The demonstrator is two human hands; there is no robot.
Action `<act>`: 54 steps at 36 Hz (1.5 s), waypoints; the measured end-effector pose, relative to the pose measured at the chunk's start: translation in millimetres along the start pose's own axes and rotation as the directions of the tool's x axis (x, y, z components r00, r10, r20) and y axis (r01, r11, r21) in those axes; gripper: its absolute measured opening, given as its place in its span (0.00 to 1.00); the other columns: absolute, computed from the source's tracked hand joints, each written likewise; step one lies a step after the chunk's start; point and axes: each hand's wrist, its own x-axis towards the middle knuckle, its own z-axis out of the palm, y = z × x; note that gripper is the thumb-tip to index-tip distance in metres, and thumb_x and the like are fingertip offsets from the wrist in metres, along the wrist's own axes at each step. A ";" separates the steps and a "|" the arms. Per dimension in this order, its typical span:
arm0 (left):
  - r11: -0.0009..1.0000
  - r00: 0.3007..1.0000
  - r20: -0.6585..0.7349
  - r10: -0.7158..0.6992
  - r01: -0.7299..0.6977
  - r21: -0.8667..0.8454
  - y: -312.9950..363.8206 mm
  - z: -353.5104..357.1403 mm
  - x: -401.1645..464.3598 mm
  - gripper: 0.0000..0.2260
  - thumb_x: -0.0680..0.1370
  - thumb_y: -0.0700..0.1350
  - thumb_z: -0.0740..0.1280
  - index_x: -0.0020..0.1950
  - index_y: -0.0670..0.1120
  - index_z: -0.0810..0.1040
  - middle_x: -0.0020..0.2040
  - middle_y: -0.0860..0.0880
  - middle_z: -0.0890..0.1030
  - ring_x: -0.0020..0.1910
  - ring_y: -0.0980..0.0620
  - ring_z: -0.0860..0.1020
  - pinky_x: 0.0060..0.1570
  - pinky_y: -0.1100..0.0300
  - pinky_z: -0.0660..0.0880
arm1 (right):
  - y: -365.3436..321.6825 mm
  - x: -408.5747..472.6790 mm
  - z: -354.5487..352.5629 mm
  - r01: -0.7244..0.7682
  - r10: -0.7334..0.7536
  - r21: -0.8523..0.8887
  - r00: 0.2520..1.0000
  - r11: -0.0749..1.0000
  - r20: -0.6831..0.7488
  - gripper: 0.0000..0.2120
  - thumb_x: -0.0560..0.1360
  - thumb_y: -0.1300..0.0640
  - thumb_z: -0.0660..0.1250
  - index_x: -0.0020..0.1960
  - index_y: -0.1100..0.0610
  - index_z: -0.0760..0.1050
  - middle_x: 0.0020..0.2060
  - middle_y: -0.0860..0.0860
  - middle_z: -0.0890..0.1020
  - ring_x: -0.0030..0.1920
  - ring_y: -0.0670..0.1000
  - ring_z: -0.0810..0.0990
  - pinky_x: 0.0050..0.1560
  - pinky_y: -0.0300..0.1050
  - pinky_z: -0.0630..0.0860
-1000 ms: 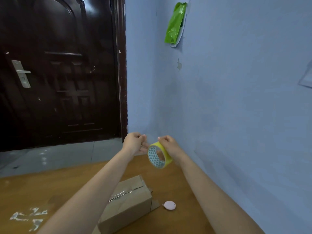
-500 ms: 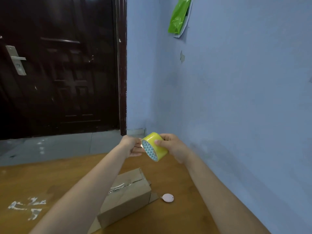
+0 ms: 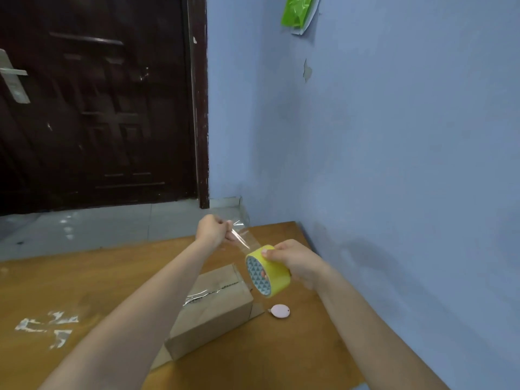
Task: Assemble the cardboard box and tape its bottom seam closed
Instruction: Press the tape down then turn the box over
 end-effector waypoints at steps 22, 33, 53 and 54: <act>0.999 0.975 0.218 -0.037 0.041 -0.014 -18.7 16.5 11.8 0.11 0.80 0.41 0.61 0.38 0.42 0.74 0.33 0.44 0.79 0.21 0.53 0.78 0.32 0.60 0.70 | 44.6 -16.7 29.7 0.072 -0.077 0.080 0.996 0.994 0.055 0.11 0.80 0.59 0.59 0.41 0.55 0.74 0.30 0.46 0.78 0.27 0.41 0.77 0.29 0.33 0.73; 0.938 0.996 0.086 0.038 -0.066 0.340 -37.6 36.3 28.6 0.14 0.79 0.47 0.63 0.34 0.45 0.75 0.28 0.51 0.80 0.27 0.51 0.81 0.34 0.61 0.73 | 43.8 -6.0 34.5 -0.027 0.019 0.212 0.999 0.977 0.037 0.08 0.80 0.59 0.58 0.45 0.60 0.72 0.30 0.53 0.76 0.24 0.44 0.77 0.25 0.34 0.73; 0.833 0.981 -0.099 0.165 -0.085 0.546 -84.8 53.9 40.1 0.14 0.80 0.49 0.59 0.38 0.44 0.74 0.35 0.47 0.79 0.36 0.45 0.74 0.28 0.60 0.61 | 72.5 13.9 40.2 -0.217 0.219 0.207 0.976 0.954 0.010 0.13 0.78 0.57 0.60 0.34 0.56 0.71 0.18 0.46 0.75 0.19 0.44 0.74 0.23 0.30 0.68; 0.845 0.980 -0.104 0.168 -0.089 0.527 -85.6 54.3 40.6 0.14 0.80 0.49 0.59 0.38 0.44 0.74 0.36 0.47 0.79 0.36 0.44 0.75 0.29 0.59 0.62 | 74.5 14.0 40.7 -0.207 0.211 0.206 0.977 0.956 0.001 0.14 0.78 0.57 0.60 0.33 0.55 0.71 0.18 0.46 0.75 0.19 0.44 0.74 0.23 0.29 0.68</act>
